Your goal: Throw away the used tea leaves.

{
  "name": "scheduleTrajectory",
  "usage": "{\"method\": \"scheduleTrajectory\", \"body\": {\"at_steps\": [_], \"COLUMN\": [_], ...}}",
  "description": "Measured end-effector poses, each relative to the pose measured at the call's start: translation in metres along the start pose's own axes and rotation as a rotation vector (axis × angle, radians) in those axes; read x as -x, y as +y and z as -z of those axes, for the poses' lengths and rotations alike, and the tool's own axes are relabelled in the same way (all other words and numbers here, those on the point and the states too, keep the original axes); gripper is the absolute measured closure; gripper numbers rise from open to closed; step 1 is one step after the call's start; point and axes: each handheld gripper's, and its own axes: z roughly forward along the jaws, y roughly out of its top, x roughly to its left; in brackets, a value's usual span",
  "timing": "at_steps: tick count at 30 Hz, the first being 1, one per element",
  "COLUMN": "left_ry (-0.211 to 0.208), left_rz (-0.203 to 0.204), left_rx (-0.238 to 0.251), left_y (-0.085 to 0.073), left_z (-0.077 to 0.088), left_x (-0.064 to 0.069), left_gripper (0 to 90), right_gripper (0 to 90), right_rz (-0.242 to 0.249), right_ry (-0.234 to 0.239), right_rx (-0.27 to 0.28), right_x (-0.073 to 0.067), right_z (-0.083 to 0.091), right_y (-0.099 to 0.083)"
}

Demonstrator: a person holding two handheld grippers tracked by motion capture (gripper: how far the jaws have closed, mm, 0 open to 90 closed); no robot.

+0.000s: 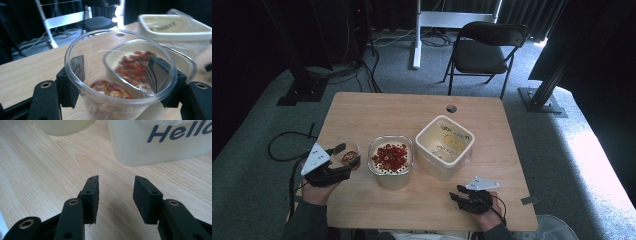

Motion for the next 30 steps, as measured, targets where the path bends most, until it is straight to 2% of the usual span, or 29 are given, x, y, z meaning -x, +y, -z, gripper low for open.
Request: {"method": "scheduleTrajectory", "body": {"at_steps": [1, 4, 7, 8, 10, 13, 15, 16, 17, 20, 21, 23, 24, 26, 27, 29, 30], "left_ry": [-0.003, 0.008, 0.035, 0.025, 0.015, 0.015, 0.040, 0.050, 0.045, 0.026, 0.034, 0.036, 0.033, 0.035, 0.043, 0.049, 0.048], "left_rz": [-0.013, 0.015, 0.017, 0.021, 0.003, 0.053, 0.046, 0.051, 0.073, 0.035, 0.037, 0.067, 0.066, 0.031, 0.028, 0.056, 0.054], "left_rx": [-0.003, -0.001, 0.002, 0.008, 0.016, 0.043, 0.017, 0.010, 0.008, -0.013, -0.013, 0.006, 0.007, -0.003, -0.007, -0.002, -0.001], "left_y": [-0.001, -0.003, -0.003, -0.002, -0.001, -0.003, -0.005, -0.005, -0.006, -0.007, -0.007, -0.003, -0.002, -0.001, -0.001, -0.001, 0.000], "left_z": [0.002, 0.006, 0.012, 0.013, 0.014, 0.013, 0.010, 0.009, 0.007, 0.007, 0.006, 0.005, 0.005, 0.006, 0.006, 0.005, 0.004], "left_x": [0.002, -0.006, -0.010, -0.010, -0.007, -0.013, -0.015, -0.016, -0.018, -0.013, -0.014, -0.021, -0.021, -0.018, -0.018, -0.024, -0.024], "left_gripper": [32.5, 32.4, 32.4, 32.4, 32.4, 32.5, 32.4, 32.4, 32.4, 32.4, 32.4, 32.4, 32.4, 32.4, 32.4, 32.4, 32.4], "right_gripper": [55.5, 55.5, 55.5, 55.5, 55.5, 55.5, 55.5, 55.5, 55.4, 55.5, 55.4, 55.4, 55.5, 55.4, 55.4, 55.4, 55.4], "right_rz": [0.001, 0.003, 0.005, 0.003, 0.000, 0.003, 0.004, 0.003, -0.001, 0.003, 0.002, -0.001, 0.000, 0.004, 0.005, 0.000, -0.001], "right_ry": [0.001, 0.003, 0.005, 0.005, 0.004, 0.006, 0.005, 0.005, 0.005, 0.004, 0.004, 0.005, 0.004, 0.004, 0.004, 0.004, 0.002], "right_rx": [-0.001, -0.009, -0.009, -0.010, -0.014, -0.010, -0.008, -0.008, -0.009, -0.007, -0.005, -0.008, -0.010, -0.007, -0.005, -0.005, -0.008], "right_x": [0.000, -0.001, -0.003, -0.002, -0.002, -0.002, -0.002, -0.001, -0.001, -0.001, -0.001, -0.001, -0.001, -0.002, -0.002, 0.000, 0.000], "right_z": [-0.001, -0.003, -0.003, -0.003, -0.004, -0.004, -0.004, -0.004, -0.003, -0.003, -0.003, -0.003, -0.003, -0.003, -0.003, -0.003, -0.003], "right_y": [0.000, 0.000, 0.000, 0.000, 0.000, 0.000, 0.000, 0.000, 0.000, 0.000, 0.000, 0.000, 0.000, 0.000, 0.000, 0.000, 0.000]}}
